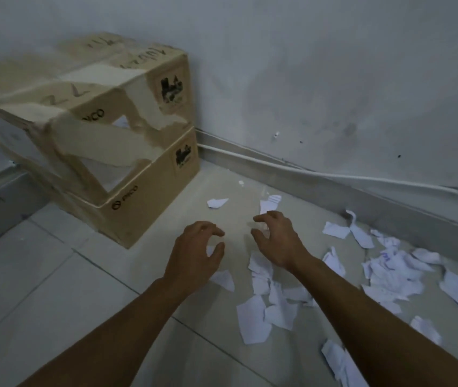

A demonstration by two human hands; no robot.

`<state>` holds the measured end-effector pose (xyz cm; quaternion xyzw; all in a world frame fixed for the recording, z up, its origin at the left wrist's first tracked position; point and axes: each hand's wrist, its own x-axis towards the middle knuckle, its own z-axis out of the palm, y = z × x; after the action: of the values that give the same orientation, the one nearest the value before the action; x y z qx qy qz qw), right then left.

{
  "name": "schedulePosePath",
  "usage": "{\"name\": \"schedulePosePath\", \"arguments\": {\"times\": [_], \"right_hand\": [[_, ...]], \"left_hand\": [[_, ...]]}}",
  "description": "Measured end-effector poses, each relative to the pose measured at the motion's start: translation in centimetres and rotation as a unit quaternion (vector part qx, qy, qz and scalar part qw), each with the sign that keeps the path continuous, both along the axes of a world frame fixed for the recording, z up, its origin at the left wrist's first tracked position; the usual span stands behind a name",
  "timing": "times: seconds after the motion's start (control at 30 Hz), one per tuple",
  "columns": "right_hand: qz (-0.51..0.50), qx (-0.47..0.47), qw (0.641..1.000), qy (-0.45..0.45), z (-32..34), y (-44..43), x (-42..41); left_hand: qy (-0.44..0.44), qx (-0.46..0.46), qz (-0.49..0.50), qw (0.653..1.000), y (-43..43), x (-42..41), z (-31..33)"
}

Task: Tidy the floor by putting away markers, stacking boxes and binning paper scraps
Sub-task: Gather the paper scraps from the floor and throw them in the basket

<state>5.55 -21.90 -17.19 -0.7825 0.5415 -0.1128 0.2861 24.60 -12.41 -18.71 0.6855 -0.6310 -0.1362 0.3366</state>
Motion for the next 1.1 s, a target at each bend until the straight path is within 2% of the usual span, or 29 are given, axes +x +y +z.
{"name": "schedulePosePath", "arguments": {"times": [0.2,0.27,0.37,0.47,0.6,0.7,0.8,0.9,0.97,1.1], "right_hand": [[-0.072,-0.001,0.997,-0.006,-2.5,-4.3,0.5],[-0.067,0.013,0.997,0.047,-3.5,-5.5,1.4],[-0.001,-0.022,0.993,0.114,-5.4,-4.9,2.8],[0.062,-0.092,0.993,0.043,-6.5,-2.6,3.0],[0.039,-0.145,0.987,-0.058,-6.2,-3.3,3.3],[0.066,-0.107,0.991,-0.054,-5.4,-5.6,5.1],[0.152,-0.032,0.987,0.032,-4.6,-7.4,7.9],[0.209,-0.015,0.972,0.108,-4.8,-7.6,9.3],[0.21,-0.033,0.972,0.105,-5.4,-6.9,8.8],[0.202,-0.051,0.977,0.043,-6.2,-5.0,6.2]], "left_hand": [[0.024,0.108,0.099,0.989,0.2,-0.7,-4.9],[0.016,0.107,0.103,0.989,-0.1,-1.0,-5.8],[0.013,0.095,0.106,0.99,-0.9,-1.4,-6.9],[0.017,0.077,0.105,0.991,-2.1,-1.5,-7.1],[0.039,0.064,0.118,0.99,-3.3,-1.8,-7.0],[0.039,0.048,0.115,0.991,-3.0,-2.0,-7.1],[0.059,0.033,0.11,0.992,-2.9,-1.7,-7.2],[0.088,0.025,0.111,0.99,-3.0,-1.5,-7.1],[0.099,0.026,0.099,0.99,-2.9,-1.4,-7.1],[0.09,0.031,0.069,0.993,-2.3,-1.2,-7.4]]}}
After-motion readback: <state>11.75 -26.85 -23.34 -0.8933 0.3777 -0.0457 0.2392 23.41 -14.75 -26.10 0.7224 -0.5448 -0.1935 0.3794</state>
